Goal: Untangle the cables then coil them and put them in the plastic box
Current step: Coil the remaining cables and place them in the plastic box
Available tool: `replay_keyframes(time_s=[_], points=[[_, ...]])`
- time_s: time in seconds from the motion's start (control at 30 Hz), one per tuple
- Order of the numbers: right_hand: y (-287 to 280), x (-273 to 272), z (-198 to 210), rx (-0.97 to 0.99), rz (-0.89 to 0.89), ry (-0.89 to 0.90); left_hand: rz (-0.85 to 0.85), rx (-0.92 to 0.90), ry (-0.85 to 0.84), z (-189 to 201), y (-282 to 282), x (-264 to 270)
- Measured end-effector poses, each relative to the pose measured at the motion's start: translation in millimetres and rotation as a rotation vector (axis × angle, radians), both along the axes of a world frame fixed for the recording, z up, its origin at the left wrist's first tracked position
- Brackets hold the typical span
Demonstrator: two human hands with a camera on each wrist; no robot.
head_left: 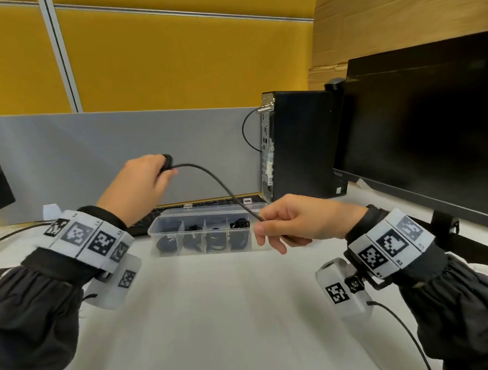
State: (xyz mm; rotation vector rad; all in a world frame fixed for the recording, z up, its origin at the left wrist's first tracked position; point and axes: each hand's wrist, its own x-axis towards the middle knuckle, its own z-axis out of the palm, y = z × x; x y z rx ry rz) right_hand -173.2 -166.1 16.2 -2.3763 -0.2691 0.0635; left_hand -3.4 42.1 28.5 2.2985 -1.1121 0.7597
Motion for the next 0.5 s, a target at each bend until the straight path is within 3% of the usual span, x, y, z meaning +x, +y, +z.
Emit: replay_keyframes(time_s=[0.1, 0.2, 0.37, 0.5], points=[[-5.1, -0.1, -3.1, -0.040, 0.000, 0.033, 0.154, -0.044, 0.061, 3.3, 15.3, 18.1], [-7.7, 3.9, -5.6, -0.007, -0.035, -0.029, 0.193, 0.015, 0.114, -0.6, 21.1, 21.4], [4.9, 19.9, -4.0, 0.116, -0.300, -0.516, 0.085, 0.096, 0.189, -6.5, 2.3, -8.2], [28.8, 33.6, -16.1, -0.020, -0.261, -0.399, -0.159, 0.006, 0.356, -5.7, -18.0, -42.5]])
